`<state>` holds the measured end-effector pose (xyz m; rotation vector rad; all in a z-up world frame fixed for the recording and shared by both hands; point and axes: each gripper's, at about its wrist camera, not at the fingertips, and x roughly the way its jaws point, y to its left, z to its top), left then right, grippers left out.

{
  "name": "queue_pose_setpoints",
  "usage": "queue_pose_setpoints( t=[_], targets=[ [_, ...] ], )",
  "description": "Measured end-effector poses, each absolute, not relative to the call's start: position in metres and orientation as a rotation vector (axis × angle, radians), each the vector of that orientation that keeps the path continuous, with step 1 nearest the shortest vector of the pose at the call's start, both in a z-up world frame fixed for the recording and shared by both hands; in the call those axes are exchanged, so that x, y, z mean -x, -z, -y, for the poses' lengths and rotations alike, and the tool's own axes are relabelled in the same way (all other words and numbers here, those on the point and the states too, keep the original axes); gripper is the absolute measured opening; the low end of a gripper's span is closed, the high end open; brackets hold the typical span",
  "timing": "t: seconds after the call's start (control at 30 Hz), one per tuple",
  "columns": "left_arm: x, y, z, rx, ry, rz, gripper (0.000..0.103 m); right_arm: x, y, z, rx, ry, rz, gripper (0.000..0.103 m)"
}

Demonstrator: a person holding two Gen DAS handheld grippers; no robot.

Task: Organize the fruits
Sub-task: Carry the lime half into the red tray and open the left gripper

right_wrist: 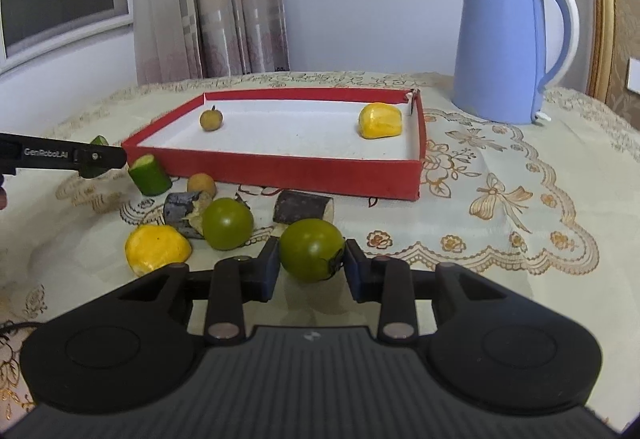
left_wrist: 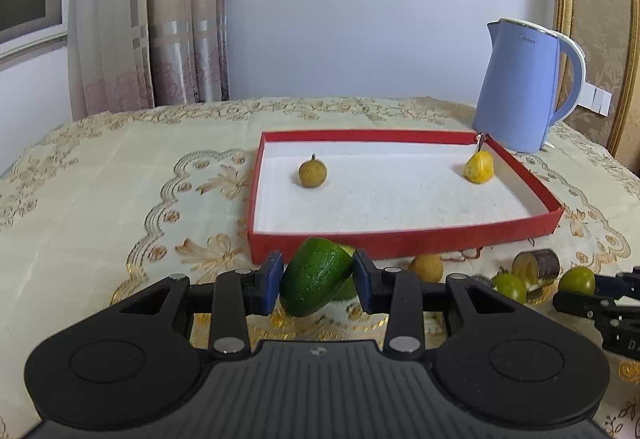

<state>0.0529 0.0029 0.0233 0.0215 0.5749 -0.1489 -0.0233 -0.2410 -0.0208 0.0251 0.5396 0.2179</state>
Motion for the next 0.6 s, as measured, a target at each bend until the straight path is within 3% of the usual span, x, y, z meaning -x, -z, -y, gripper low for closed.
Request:
queue_pose_setpoints(
  t=[0.6],
  targets=[
    [-0.124, -0.033, 0.053, -0.103, 0.161, -0.582, 0.036, 0.026, 0.021, 0.243, -0.042, -0.252, -0.522, 0.032]
  ],
)
